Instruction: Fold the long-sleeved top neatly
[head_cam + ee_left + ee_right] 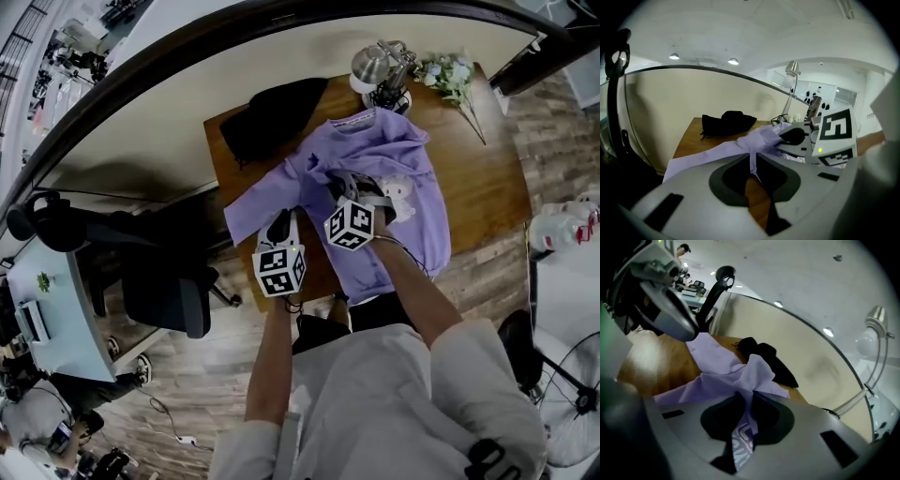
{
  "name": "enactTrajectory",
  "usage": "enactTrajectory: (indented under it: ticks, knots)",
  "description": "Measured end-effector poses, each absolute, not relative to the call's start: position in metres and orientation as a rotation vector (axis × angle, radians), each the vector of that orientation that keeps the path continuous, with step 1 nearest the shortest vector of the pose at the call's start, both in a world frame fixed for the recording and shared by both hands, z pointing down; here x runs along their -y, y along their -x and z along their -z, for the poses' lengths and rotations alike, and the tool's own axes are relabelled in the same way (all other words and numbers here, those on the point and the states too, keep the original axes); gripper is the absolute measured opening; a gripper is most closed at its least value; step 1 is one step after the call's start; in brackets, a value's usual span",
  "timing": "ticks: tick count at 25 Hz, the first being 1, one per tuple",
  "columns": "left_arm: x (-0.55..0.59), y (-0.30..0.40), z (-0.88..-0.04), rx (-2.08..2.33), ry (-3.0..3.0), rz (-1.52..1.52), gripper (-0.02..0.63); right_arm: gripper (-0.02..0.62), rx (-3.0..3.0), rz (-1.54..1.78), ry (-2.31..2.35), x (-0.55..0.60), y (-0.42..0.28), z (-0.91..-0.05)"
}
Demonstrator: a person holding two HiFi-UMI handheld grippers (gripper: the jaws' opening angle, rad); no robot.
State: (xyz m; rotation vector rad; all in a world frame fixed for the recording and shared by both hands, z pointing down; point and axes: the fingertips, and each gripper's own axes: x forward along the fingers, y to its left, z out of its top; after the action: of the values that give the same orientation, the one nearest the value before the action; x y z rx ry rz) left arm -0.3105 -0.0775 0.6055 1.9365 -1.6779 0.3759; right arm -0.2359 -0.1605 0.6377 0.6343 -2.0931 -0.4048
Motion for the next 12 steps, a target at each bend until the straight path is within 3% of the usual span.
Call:
enactTrajectory:
  ticks: [3,10,12]
  knots:
    - [0.075,0.316,-0.612,1.662,-1.927,-0.360,0.054,0.121,2.092,0.362,-0.508,0.145,0.244,-0.656]
    - [0.063,0.343,-0.623,1.699,-1.859,-0.313,0.054,0.199,2.300,0.084,-0.398,0.117,0.248,-0.640]
    - [0.058,0.350,-0.626,1.708,-1.844,-0.309,0.054,0.286,2.255,0.049,-0.350,0.113,0.242,-0.648]
